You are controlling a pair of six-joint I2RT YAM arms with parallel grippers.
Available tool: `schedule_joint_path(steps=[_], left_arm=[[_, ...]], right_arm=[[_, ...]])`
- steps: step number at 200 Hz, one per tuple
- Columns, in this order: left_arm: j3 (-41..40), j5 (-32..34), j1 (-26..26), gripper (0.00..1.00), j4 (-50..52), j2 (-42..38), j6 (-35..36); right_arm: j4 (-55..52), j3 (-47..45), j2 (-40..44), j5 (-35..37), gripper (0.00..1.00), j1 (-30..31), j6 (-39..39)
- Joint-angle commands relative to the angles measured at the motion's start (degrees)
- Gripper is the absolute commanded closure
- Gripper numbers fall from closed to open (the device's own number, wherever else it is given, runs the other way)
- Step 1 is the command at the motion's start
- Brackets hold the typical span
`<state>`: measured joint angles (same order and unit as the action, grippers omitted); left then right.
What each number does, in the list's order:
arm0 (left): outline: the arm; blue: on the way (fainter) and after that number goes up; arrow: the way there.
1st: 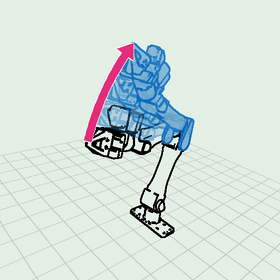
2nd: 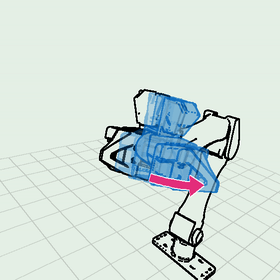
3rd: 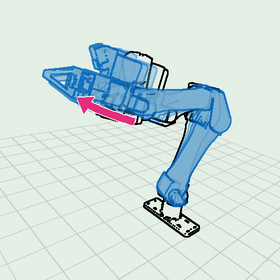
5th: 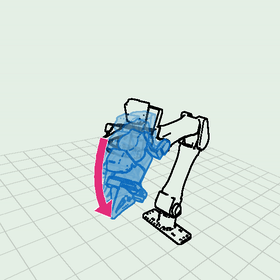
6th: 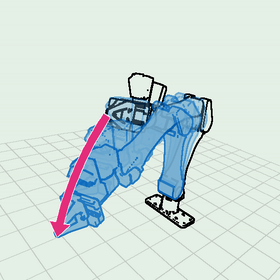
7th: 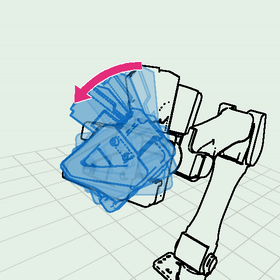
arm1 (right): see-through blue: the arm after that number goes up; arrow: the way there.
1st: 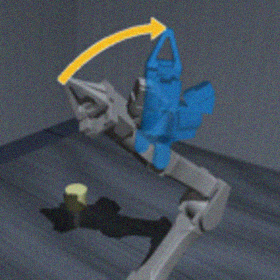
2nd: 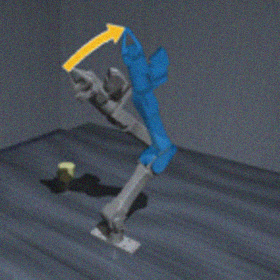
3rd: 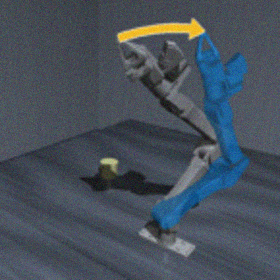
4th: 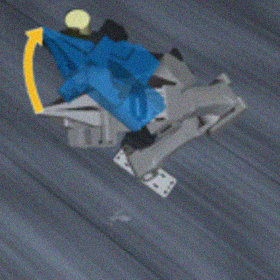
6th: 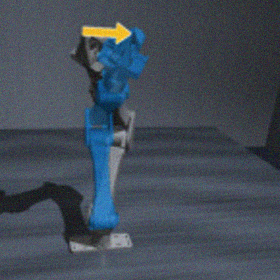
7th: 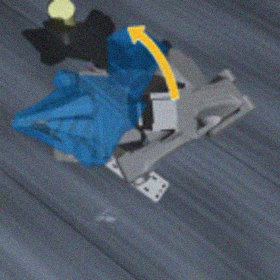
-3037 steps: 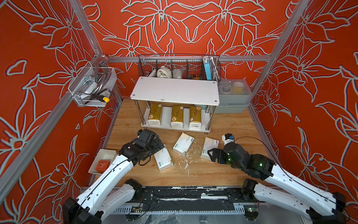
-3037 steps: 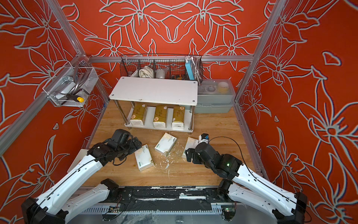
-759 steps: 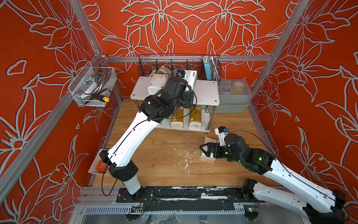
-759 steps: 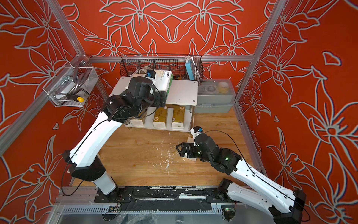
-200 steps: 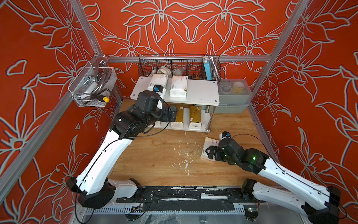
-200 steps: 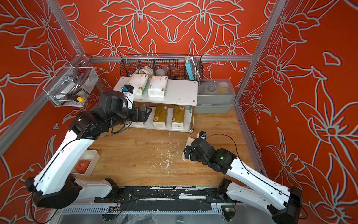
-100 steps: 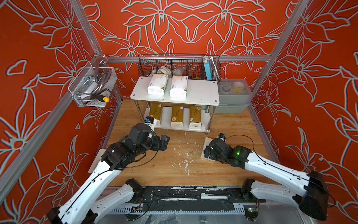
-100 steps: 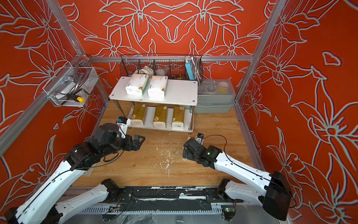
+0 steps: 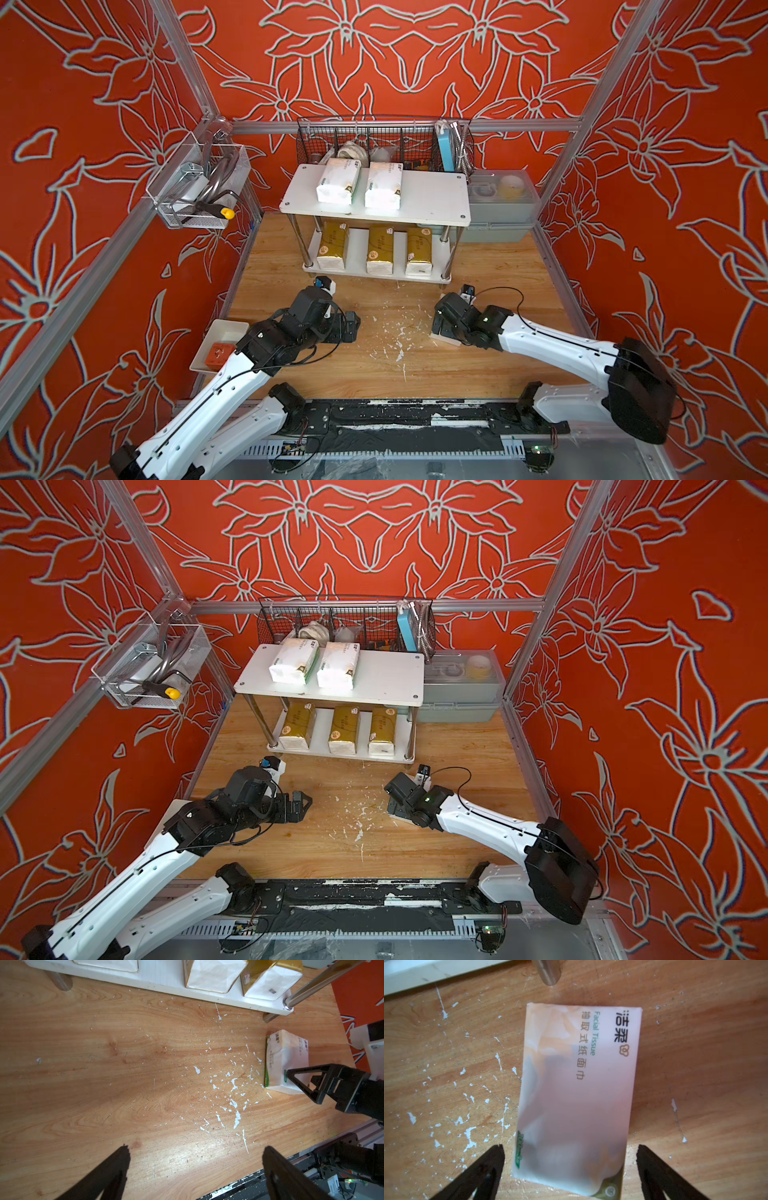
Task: Place the tissue boxes on the shelf by color
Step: Pick up the box of tissues from the center of the board.
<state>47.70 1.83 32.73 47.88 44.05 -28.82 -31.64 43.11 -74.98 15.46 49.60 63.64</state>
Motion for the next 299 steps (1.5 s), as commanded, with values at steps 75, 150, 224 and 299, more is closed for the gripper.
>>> schedule_joint_path(steps=[75, 150, 224, 299], left_arm=[[-2.31, -1.65, 0.32, 0.01, -1.82, 0.51, -0.52], [-3.45, -2.35, 0.32, 0.01, -2.53, 1.3, -0.51], [-3.66, -3.88, 0.32, 0.01, -3.36, 2.48, -0.07], [-4.2, -6.33, 0.32, 0.01, -4.54, 3.67, -0.36]], right_arm=[[4.42, 0.97, -8.39, -4.18, 0.01, -1.53, -2.55], [5.71, -2.62, -8.4, -5.0, 0.05, -1.79, -2.2], [4.1, -7.35, 1.12, -6.54, 0.18, -1.79, -0.89], [-3.5, -6.75, 12.41, -13.06, 0.22, -1.37, -3.97]])
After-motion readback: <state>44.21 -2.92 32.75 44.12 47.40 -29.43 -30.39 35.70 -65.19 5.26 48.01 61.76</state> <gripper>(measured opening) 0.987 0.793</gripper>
